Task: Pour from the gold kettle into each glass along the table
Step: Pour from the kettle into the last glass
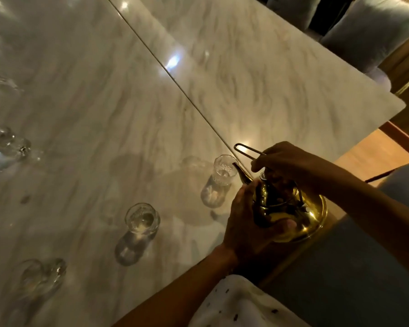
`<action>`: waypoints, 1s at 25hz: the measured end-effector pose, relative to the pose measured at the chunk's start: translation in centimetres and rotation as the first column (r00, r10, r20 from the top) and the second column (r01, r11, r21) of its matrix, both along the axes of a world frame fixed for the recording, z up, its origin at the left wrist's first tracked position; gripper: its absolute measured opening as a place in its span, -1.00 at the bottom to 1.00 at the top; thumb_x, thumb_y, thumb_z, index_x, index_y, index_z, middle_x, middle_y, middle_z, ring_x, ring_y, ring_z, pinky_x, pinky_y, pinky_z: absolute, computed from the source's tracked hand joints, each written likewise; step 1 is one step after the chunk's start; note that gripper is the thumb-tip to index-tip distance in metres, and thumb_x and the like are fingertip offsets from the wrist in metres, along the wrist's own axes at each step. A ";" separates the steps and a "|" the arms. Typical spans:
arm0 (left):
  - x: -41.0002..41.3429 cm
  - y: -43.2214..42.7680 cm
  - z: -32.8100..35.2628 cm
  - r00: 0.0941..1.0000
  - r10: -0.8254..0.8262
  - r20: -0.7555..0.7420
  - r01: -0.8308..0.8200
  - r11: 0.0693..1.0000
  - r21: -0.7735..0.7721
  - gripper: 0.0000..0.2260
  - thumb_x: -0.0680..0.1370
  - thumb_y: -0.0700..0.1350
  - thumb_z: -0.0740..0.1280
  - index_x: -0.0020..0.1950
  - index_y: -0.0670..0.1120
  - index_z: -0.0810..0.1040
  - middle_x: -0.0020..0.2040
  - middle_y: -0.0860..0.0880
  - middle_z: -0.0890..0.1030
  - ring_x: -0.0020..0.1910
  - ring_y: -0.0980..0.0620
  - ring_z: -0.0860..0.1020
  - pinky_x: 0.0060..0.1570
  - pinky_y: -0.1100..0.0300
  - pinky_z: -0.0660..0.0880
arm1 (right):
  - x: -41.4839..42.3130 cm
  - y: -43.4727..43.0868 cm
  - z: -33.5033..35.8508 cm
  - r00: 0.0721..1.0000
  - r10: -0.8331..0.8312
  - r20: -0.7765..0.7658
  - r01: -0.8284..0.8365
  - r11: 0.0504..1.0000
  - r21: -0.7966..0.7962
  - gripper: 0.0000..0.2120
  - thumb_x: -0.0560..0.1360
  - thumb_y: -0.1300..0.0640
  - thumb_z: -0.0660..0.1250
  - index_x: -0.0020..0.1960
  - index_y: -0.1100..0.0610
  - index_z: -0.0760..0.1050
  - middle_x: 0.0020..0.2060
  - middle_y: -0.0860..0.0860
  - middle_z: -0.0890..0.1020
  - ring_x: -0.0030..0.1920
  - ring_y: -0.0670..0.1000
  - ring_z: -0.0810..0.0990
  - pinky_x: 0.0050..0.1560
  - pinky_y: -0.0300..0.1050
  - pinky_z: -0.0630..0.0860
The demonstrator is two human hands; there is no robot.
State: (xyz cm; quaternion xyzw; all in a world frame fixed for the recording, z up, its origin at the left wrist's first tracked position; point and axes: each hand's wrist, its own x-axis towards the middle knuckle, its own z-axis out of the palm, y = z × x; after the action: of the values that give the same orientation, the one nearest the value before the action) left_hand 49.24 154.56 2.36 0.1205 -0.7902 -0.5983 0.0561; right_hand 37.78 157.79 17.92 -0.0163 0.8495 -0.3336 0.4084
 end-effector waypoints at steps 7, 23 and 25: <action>-1.3 -0.2 -0.2 0.994 -0.036 0.101 0.019 0.986 0.166 -0.14 0.28 0.50 0.36 0.47 0.16 0.23 0.38 0.07 0.46 0.36 0.03 0.44 0.30 -0.14 0.47 | -2.5 -2.1 -0.9 0.996 0.043 0.083 -0.052 0.993 0.109 -0.88 0.49 0.23 0.32 -0.12 0.30 0.55 -0.44 0.09 0.45 -0.60 -0.07 0.35 -0.61 -0.30 0.27; -1.8 -1.2 2.1 0.996 0.009 0.092 -0.042 0.932 0.359 -0.44 0.33 0.34 0.40 0.25 0.50 0.22 0.36 0.09 0.51 0.33 0.04 0.51 0.26 -0.15 0.53 | -4.1 -5.9 -0.7 0.992 0.086 0.096 -0.104 0.975 0.199 -0.78 0.52 0.22 0.25 -0.28 0.24 0.49 -0.49 0.03 0.38 -0.58 -0.08 0.25 -0.59 -0.30 0.19; -2.0 -1.3 2.2 0.996 0.013 0.092 -0.047 0.924 0.380 -0.40 0.33 0.36 0.41 0.31 0.42 0.26 0.37 0.06 0.51 0.34 0.01 0.51 0.25 -0.17 0.53 | -4.2 -6.2 -0.7 0.992 0.080 0.100 -0.100 0.974 0.204 -0.78 0.52 0.21 0.25 -0.28 0.24 0.48 -0.49 0.02 0.36 -0.61 -0.10 0.24 -0.63 -0.34 0.18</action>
State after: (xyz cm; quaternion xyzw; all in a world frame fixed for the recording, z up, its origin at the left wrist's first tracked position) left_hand 47.26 153.22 4.57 0.1673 -0.6583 -0.7339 0.0058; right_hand 33.55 151.59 17.27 0.0035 0.8586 -0.2242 0.4610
